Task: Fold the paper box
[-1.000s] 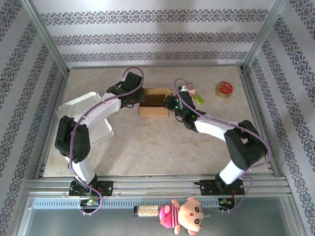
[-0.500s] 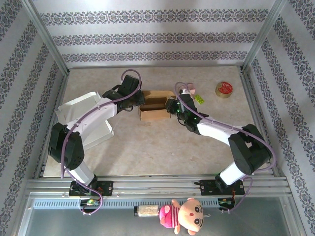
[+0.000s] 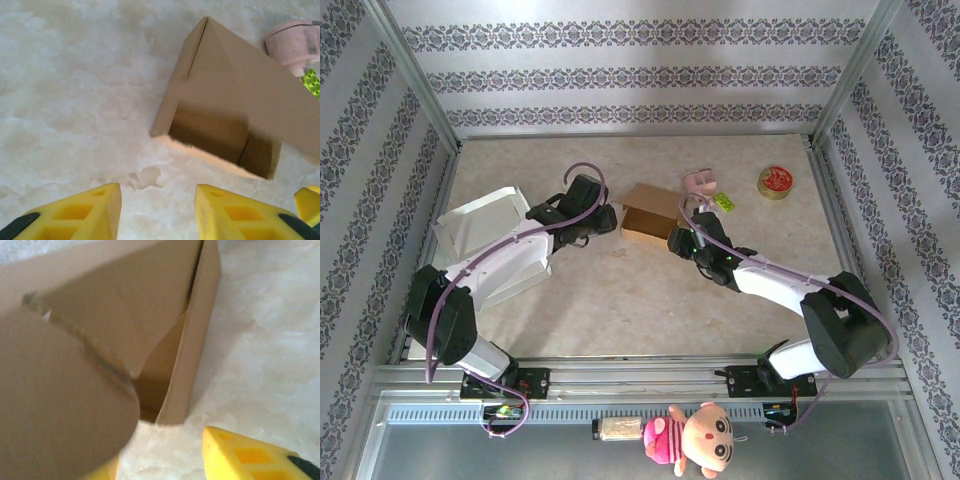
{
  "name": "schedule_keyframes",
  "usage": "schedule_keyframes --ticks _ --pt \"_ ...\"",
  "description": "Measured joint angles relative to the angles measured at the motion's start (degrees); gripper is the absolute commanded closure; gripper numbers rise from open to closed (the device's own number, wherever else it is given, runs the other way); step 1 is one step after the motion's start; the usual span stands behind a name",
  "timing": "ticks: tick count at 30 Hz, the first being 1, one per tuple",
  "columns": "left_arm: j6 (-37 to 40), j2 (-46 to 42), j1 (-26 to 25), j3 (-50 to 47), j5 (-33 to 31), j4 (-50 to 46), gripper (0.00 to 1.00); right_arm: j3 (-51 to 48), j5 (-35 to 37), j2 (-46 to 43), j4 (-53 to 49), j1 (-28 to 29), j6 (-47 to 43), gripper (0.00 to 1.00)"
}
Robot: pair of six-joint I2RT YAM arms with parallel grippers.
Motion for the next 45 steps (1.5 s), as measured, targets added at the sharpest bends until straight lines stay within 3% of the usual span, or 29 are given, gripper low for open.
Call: schedule_keyframes --ticks 8,12,17,25,31,35,40,45 --pt "-1.57 -6.82 -5.64 -4.33 -3.87 1.97 0.57 -2.43 -3.48 -9.55 -2.27 0.0 -2.12 0.4" --pt "-1.79 -12.04 -7.89 -4.46 -6.34 1.88 0.57 -2.49 -6.25 -18.62 -5.99 0.0 -3.26 0.27" --pt "2.78 -11.19 -6.32 6.38 -9.22 -2.75 0.51 1.25 -6.84 -25.05 -11.26 -2.64 -4.15 0.22" --pt "14.84 15.54 5.77 42.32 0.61 -15.19 0.46 27.06 -17.16 -1.18 -24.81 -14.88 -4.46 0.23" --pt "19.15 34.18 8.44 55.49 13.33 -22.77 0.37 30.82 -24.26 11.15 -30.16 -17.16 -4.96 0.22" --pt "20.81 40.39 8.48 57.61 19.28 -24.68 0.36 30.91 -27.32 15.72 -31.39 -17.16 -5.99 0.26" --pt "21.09 41.07 8.44 53.2 22.25 -23.89 0.59 31.17 -30.29 20.55 -31.34 -17.14 -7.76 0.34" --pt "19.34 35.87 8.41 37.46 23.34 -17.9 0.73 31.41 -30.67 21.75 -31.45 -16.48 -9.68 0.37"
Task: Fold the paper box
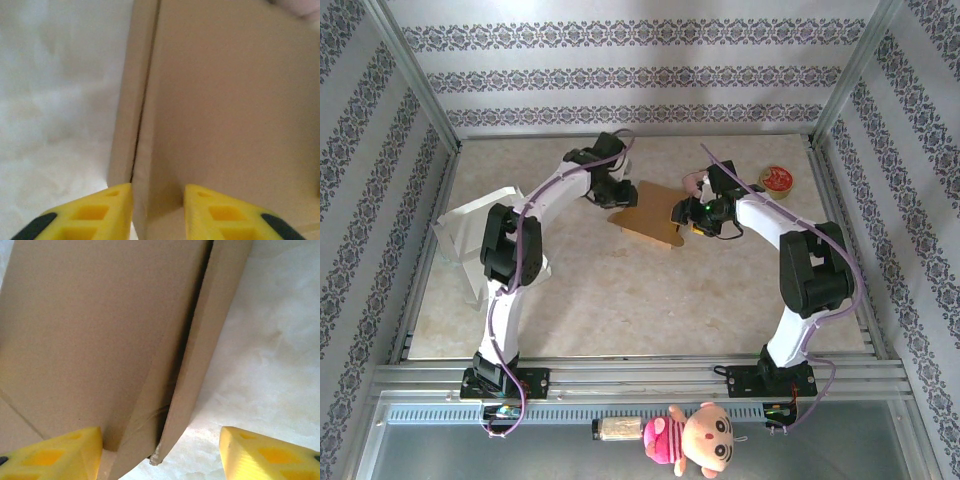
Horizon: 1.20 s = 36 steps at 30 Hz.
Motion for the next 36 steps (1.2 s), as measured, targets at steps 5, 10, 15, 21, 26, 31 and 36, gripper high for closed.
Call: schedule_keyframes --ticks 5,10,15,21,26,31,36 --pt "-4.0 -10.16 -0.11 -17.94 0.33 8.24 0.76 2.49 2.67 0.5 -1.2 2.08 -2.99 0.37" --pt "-9.2 -19.78 -1.27 -29.35 0.0 15.43 0.65 4.2 5.29 0.92 -2.73 3.74 -5.42 0.33" --pt "-11.1 -26.29 -2.71 -30.97 -5.88 16.85 0.39 4.31 5.81 0.44 -2.82 3.74 -6.36 0.26" --pt "-11.06 -25.9 -2.64 -30.12 -10.25 19.12 0.33 7.8 5.09 2.75 -2.8 3.87 -6.56 0.26" --pt "-11.56 -18.1 -2.64 -30.6 -8.39 22.45 0.36 8.22 5.68 6.88 -2.14 5.11 -6.97 0.4" --pt "-13.64 -16.65 -2.64 -37.73 -4.81 31.28 0.62 5.31 4.28 7.61 -0.44 5.7 -7.41 0.65" --pt "-15.1 -18.01 -2.58 -40.0 -3.91 34.69 0.65 4.83 2.08 7.34 0.52 5.57 -6.54 0.6"
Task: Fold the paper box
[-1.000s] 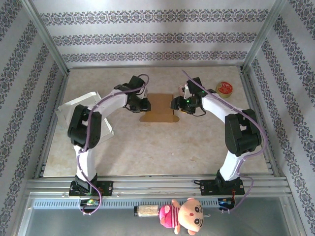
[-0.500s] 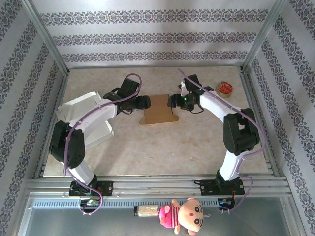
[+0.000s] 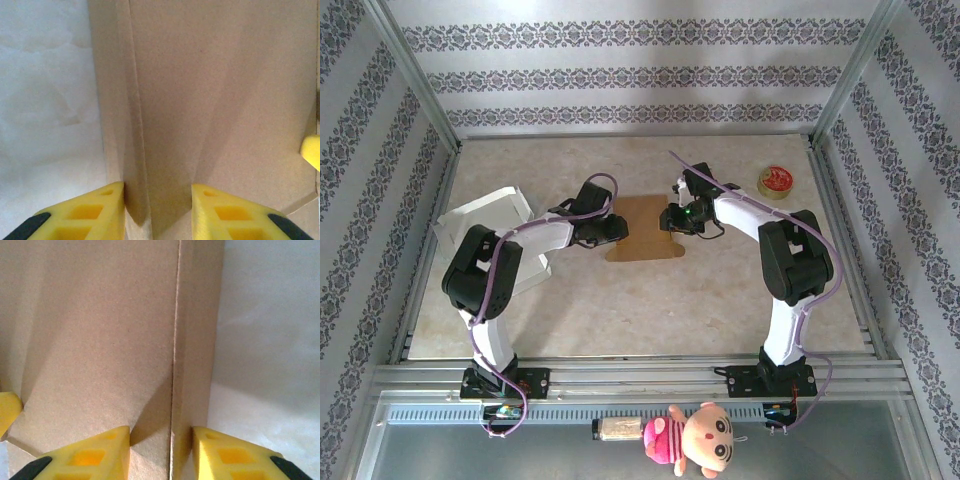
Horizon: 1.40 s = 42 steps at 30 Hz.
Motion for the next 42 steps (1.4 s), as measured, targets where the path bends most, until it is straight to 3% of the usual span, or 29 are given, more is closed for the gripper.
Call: schedule_keyframes --ticks 2,5,11,17,24,29,36,42 --pt "-0.09 -1.22 0.0 -0.59 -0.26 -0.44 0.58 0.0 -0.59 -0.44 -0.61 0.04 0.33 0.47" --pt "0.07 -4.96 0.0 -0.7 -1.86 -1.75 0.45 0.13 -0.72 -2.23 -1.07 0.04 1.16 0.36" --pt "0.2 -13.49 0.76 0.98 -5.62 -2.43 0.37 3.58 2.89 -4.5 -1.57 0.0 1.29 0.34" --pt "-0.26 -11.32 2.73 1.51 -6.19 -2.54 0.32 4.76 4.42 -0.92 -1.46 0.0 1.29 0.31" --pt "-1.03 -9.77 3.32 -3.13 -3.45 -0.9 0.26 3.23 -0.46 3.8 1.46 0.04 1.18 0.5" --pt "-2.89 -12.68 4.37 -12.46 -3.02 1.77 0.24 -0.11 -5.14 3.63 8.09 1.64 1.92 0.66" --pt "-3.76 -26.58 7.61 -20.57 -4.04 1.79 0.22 -8.59 -14.67 2.69 22.05 3.63 5.92 0.75" --pt "-6.14 -34.18 10.08 -26.58 -1.68 4.17 0.2 -14.56 -22.1 2.23 31.47 0.98 9.81 0.78"
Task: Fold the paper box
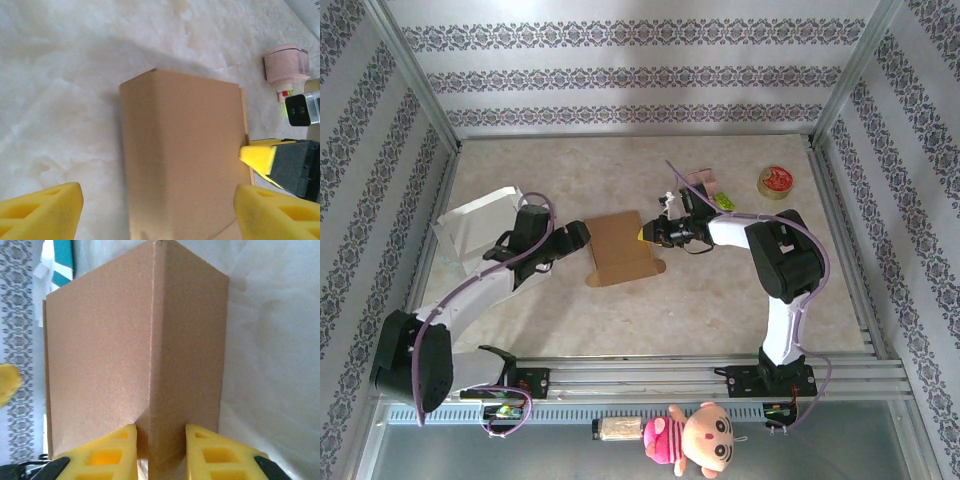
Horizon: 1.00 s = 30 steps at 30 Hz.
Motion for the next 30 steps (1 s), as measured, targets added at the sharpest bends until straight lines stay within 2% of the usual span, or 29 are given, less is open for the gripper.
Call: schedule_keyframes --ticks 6,12,19,23,26,30 --pt "-3.93 5.05 1.62 -4.28 8.07 7.76 0.18 -2.21 -4.96 0.35 3.28 -2.58 2.34 0.78" --pt "-8.28 13.92 1.77 -4.39 15.8 23.28 0.16 -2.21 -6.38 0.94 4.0 -2.89 3.61 0.79" --pt "-10.56 20.96 1.33 -4.66 18.14 31.91 0.15 -2.21 -6.36 0.94 3.96 -3.26 4.28 0.78" --pt "-13.79 24.7 1.14 -6.73 18.56 40.17 0.16 -2.19 -6.36 0.94 3.93 -3.26 4.87 0.78" --pt "-16.83 27.96 0.39 -7.04 19.5 47.78 0.21 -2.14 -6.36 0.94 3.82 -3.26 5.11 0.78" --pt "-20.33 32.02 -1.84 -7.02 19.91 55.82 0.32 -2.14 -6.34 0.94 3.78 -3.26 5.33 0.77"
